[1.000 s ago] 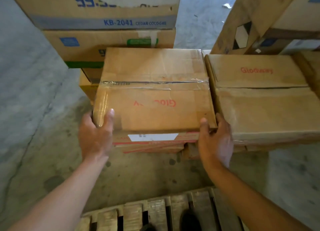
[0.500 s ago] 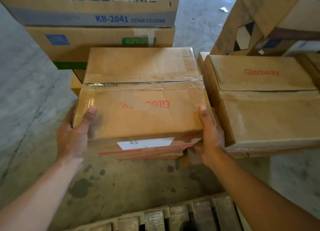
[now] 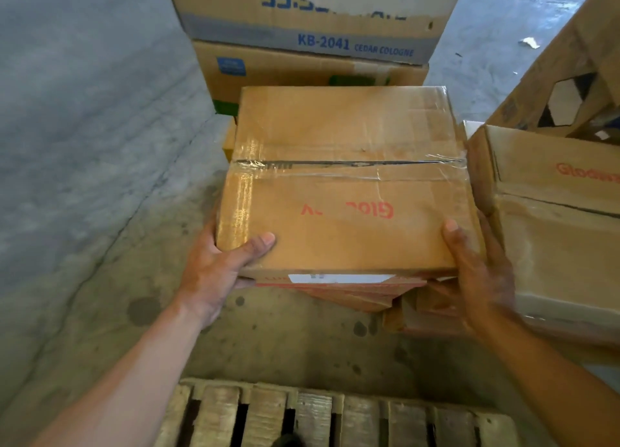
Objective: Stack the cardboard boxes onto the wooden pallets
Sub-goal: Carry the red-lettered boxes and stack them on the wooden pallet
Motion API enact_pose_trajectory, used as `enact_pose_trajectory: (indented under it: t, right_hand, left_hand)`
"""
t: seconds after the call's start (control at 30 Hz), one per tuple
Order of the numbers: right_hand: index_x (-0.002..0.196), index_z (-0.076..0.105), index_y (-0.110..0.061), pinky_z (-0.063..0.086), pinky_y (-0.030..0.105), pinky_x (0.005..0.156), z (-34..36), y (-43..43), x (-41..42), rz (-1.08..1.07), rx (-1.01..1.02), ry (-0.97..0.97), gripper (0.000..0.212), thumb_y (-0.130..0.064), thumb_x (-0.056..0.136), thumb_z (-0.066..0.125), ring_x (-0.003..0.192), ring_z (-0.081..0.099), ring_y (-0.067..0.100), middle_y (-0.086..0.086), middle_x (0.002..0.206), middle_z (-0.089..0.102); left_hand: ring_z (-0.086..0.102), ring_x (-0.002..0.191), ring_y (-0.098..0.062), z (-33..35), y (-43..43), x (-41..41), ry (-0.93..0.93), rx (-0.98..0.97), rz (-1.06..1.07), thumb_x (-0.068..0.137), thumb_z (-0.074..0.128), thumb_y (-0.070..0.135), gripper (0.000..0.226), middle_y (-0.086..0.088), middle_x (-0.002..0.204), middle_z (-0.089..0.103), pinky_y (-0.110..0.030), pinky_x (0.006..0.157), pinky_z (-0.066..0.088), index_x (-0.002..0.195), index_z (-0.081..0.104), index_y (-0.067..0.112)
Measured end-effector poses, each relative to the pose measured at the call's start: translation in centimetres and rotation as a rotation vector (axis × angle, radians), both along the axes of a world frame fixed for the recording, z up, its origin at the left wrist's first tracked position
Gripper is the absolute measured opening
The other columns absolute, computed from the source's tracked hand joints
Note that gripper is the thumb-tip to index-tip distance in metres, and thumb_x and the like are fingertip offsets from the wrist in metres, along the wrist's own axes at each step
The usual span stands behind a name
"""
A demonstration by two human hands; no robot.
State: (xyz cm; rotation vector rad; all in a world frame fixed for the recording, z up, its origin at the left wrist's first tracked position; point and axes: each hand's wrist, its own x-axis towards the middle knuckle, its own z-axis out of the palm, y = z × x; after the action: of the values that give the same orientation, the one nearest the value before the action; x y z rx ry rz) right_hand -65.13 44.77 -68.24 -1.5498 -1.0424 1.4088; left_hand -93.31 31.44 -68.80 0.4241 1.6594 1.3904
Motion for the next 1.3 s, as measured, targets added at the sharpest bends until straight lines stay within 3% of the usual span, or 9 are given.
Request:
enact_pose_trajectory:
  t: [0.1,0.27,0.33,0.43,0.57,0.7,0.87,1.07,1.3]
  right_hand:
    - [0.149,0.040,-0.048,0.061,0.057,0.077,1.2,-1.4,0.4,0.146,0.045,-0.018,0.075,-0.057,0.080,0.068,0.123,0.059,0.032,-0.002,0.146,0.052]
    - [0.149,0.030,-0.056,0.051,0.058,0.100,3.2,-5.3,0.5,0.468,0.186,-0.127,0.072,-0.075,0.085,0.057,0.128,0.053,0.024,-0.009,0.147,0.045]
    - [0.147,0.030,-0.050,0.052,0.040,0.102,4.5,-7.7,-0.3,0.560,0.245,-0.147,0.057,-0.060,0.095,0.051,0.120,0.053,0.012,-0.015,0.136,0.044]
    - [0.147,0.032,-0.037,0.053,0.008,0.072,4.8,-12.0,-1.5,0.709,0.276,-0.103,0.052,-0.037,0.099,0.054,0.093,0.060,-0.016,-0.018,0.118,0.048]
    - [0.141,0.038,-0.054,0.061,0.026,0.071,3.3,-20.1,-3.6,0.948,0.185,-0.044,0.062,-0.047,0.089,0.071,0.102,0.063,0.010,-0.016,0.121,0.056]
    - [0.127,0.048,-0.066,0.060,0.053,0.084,0.5,-29.7,-5.5,1.130,0.172,-0.062,0.062,-0.071,0.072,0.076,0.116,0.063,0.019,-0.015,0.126,0.062]
    - [0.136,0.052,-0.043,0.063,0.043,0.079,-3.0,-43.9,-6.1,1.337,0.085,-0.013,0.055,-0.043,0.086,0.075,0.102,0.071,0.008,-0.013,0.117,0.069]
    - [0.136,0.053,-0.048,0.061,0.029,0.066,-8.9,-59.6,-0.8,1.454,-0.053,-0.043,0.058,-0.038,0.083,0.076,0.098,0.071,0.005,-0.018,0.117,0.067]
    - [0.139,0.050,-0.046,0.062,0.028,0.068,-12.9,-70.9,6.0,1.562,-0.045,-0.131,0.057,-0.036,0.088,0.074,0.100,0.068,0.006,-0.018,0.117,0.065]
  left_hand:
    - [0.076,0.092,-0.023,1.4,-3.8,1.7,0.057,0.007,0.122,0.036,0.095,0.058,0.090,0.003,0.103,0.077,-0.052,0.068,0.062,0.117,0.062,0.036]
    - [0.074,0.098,-0.021,4.2,-12.8,5.5,0.194,0.043,0.346,0.058,0.088,0.054,0.061,0.007,0.106,0.076,-0.058,0.087,0.058,0.114,0.066,0.045]
    - [0.074,0.096,-0.017,5.3,-16.8,7.3,0.208,0.060,0.451,0.065,0.090,0.050,0.048,0.015,0.103,0.075,-0.056,0.087,0.058,0.104,0.065,0.059]
    - [0.073,0.097,-0.014,5.8,-23.2,9.4,0.197,0.044,0.619,0.071,0.083,0.042,0.047,0.018,0.102,0.074,-0.053,0.088,0.059,0.107,0.062,0.064]
    - [0.072,0.094,-0.010,4.6,-34.2,12.1,0.203,-0.021,0.838,0.085,0.079,0.026,0.056,0.013,0.103,0.074,-0.048,0.086,0.061,0.135,0.056,0.032]
    - [0.073,0.090,-0.008,2.9,-46.3,15.9,0.202,-0.073,1.022,0.087,0.078,0.024,0.042,0.018,0.099,0.074,-0.037,0.067,0.062,0.121,0.062,0.044]
    - [0.072,0.087,-0.006,-0.7,-60.7,21.7,0.151,-0.133,1.232,0.089,0.076,0.022,0.043,0.019,0.096,0.073,-0.031,0.063,0.062,0.115,0.058,0.050]
    - [0.068,0.109,-0.020,-7.2,-76.2,32.2,0.014,-0.200,1.381,0.084,0.080,0.026,0.077,0.008,0.128,0.062,-0.045,0.081,0.062,0.148,0.042,0.046]
    - [0.067,0.109,-0.020,-10.8,-86.7,42.3,-0.057,-0.234,1.484,0.085,0.078,0.029,0.067,0.013,0.121,0.062,-0.037,0.075,0.063,0.135,0.045,0.059]
